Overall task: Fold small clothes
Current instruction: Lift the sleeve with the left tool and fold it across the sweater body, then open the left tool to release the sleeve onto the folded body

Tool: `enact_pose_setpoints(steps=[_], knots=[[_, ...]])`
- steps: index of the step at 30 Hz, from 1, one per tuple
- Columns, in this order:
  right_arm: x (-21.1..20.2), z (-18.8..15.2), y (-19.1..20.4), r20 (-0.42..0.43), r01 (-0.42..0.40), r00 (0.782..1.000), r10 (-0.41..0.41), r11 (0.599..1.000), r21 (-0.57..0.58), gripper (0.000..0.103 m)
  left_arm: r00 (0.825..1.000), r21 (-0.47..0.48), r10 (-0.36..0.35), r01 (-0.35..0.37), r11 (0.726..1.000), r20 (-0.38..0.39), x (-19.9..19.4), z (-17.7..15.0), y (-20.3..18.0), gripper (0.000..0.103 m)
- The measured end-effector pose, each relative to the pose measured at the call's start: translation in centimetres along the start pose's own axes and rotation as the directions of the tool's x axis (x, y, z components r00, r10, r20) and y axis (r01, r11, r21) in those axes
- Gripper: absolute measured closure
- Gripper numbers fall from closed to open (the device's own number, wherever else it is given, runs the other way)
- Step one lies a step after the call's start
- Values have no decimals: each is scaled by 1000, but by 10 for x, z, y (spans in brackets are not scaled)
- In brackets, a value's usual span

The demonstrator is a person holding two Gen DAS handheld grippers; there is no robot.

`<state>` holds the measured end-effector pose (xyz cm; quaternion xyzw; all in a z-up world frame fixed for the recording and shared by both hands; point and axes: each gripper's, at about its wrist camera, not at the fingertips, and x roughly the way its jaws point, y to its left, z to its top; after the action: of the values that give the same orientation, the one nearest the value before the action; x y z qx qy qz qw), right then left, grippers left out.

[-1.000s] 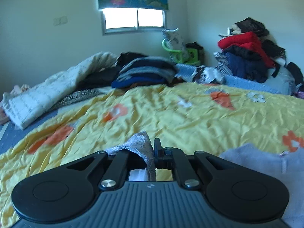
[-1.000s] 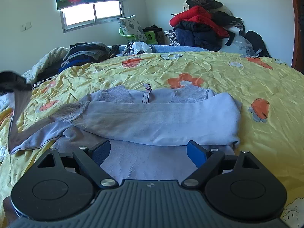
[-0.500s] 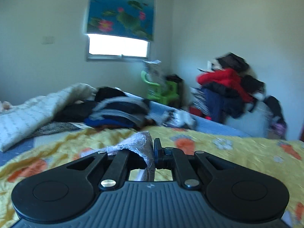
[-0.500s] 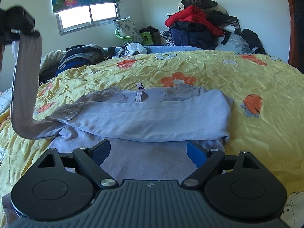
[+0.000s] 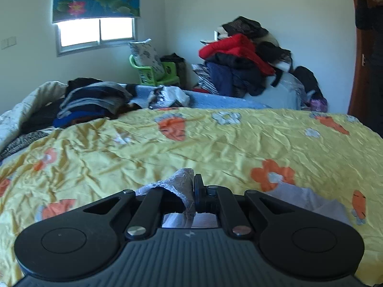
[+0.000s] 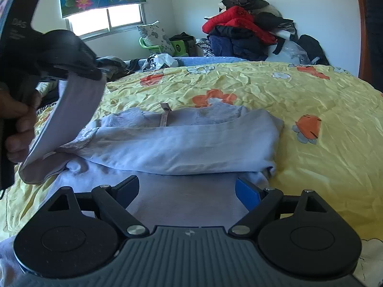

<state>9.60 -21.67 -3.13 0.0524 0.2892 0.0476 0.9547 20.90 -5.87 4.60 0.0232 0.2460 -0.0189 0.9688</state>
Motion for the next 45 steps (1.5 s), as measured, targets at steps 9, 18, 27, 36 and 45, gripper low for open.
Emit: enact_pose_setpoints(steps=[9, 18, 27, 36, 45], knots=[[-8, -4, -18, 2, 31, 1000, -31, 999, 19, 14, 996, 68, -89, 90, 994, -18, 7, 1, -59, 97], [-17, -8, -38, 1, 61, 998, -61, 997, 43, 14, 982, 147, -180, 186, 972, -48, 10, -2, -115, 97], [-18, -13, -49, -5, 94, 996, -93, 994, 55, 14, 972, 221, -222, 233, 947, -76, 15, -15, -152, 96], [-23, -17, -60, 1, 107, 994, -107, 992, 68, 14, 973, 232, -213, 227, 946, -85, 27, -20, -165, 97], [-25, -21, -76, -4, 136, 991, -136, 986, 94, 14, 967, 224, -233, 252, 941, -106, 38, -22, -182, 97]])
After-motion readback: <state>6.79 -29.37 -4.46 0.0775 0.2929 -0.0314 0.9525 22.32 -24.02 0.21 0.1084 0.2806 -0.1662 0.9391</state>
